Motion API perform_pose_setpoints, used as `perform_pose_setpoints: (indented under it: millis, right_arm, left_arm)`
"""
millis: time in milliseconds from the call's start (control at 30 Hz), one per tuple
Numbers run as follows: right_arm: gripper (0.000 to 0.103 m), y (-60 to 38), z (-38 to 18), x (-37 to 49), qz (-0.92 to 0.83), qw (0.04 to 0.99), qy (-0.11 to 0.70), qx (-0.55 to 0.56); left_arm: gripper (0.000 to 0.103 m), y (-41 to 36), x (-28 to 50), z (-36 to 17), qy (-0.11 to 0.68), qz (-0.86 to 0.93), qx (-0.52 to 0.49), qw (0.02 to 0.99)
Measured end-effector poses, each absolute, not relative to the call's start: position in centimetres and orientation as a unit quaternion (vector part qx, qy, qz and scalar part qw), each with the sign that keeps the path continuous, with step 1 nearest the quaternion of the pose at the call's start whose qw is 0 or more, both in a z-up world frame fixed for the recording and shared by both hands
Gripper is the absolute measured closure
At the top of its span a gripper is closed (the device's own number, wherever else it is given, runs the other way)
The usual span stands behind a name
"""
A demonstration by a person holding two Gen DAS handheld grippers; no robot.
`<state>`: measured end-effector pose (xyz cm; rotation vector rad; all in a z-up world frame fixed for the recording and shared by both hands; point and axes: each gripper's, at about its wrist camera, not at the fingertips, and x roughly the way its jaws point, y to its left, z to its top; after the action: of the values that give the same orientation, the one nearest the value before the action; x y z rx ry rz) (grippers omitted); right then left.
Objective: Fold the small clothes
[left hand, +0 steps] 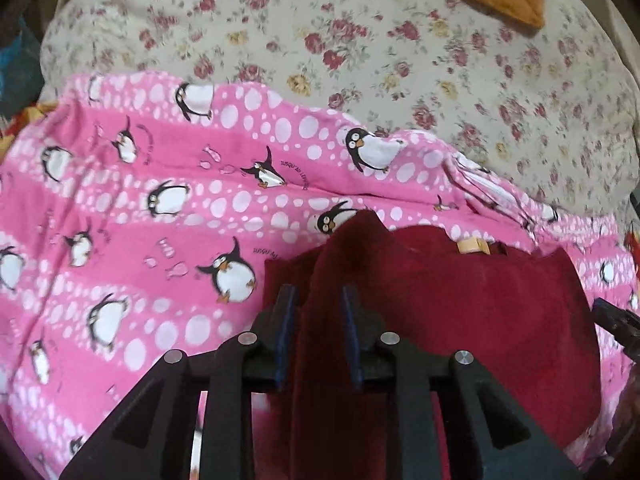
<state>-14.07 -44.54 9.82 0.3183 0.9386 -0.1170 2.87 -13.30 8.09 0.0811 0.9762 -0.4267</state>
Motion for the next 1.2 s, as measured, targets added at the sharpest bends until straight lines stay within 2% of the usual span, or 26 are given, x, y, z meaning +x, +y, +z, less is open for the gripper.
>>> perform_pose_setpoints:
  millis: [67, 100, 167, 500, 967, 1033, 1100, 1200]
  right_arm:
    - [0.061, -43.7, 8.4, -13.7, -0.071, 0.872, 0.465, 0.134]
    - [0.056, -43.9, 7.5, -13.5, -0.083, 0.866, 0.476, 0.126]
    - [0.054, -44.3, 5.3, -12.9, -0.095, 0.846, 0.508, 0.129]
    - [0.050, -41.2, 9.1, -14.6, -0.066, 0.868, 0.476, 0.127]
    - [0.050, -43.1, 8.1, -17.3, -0.099, 0.863, 0.477, 0.136]
    - [0.050, -43.7, 7.2, -17.5, -0.101, 0.860, 0.481, 0.136]
    - [0.050, -43.9, 6.2, -17.5, -0.098, 0.856, 0.490, 0.136]
    - [0.050, -43.1, 7.0, -17.5, -0.105, 0.860, 0.486, 0.117]
  left_arm:
    - [0.099, -13.3, 1.4, 8.6, 0.458, -0.205, 0.049, 0.864]
    - [0.098, -13.3, 0.8, 8.8, 0.456, -0.205, 0.052, 0.864]
    - [0.098, -13.1, -0.3, 9.1, 0.452, -0.204, 0.058, 0.866]
    - [0.097, -12.1, -4.1, 9.0, 0.445, -0.199, 0.071, 0.870]
    - [0.097, -10.4, -3.8, 6.8, 0.462, -0.174, 0.047, 0.869]
    - [0.095, -10.3, -3.6, 6.1, 0.463, -0.177, 0.038, 0.868]
    - [0.089, -10.1, -3.4, 5.4, 0.466, -0.175, 0.028, 0.867]
    - [0.084, -9.5, -3.0, 5.0, 0.471, -0.179, 0.008, 0.864]
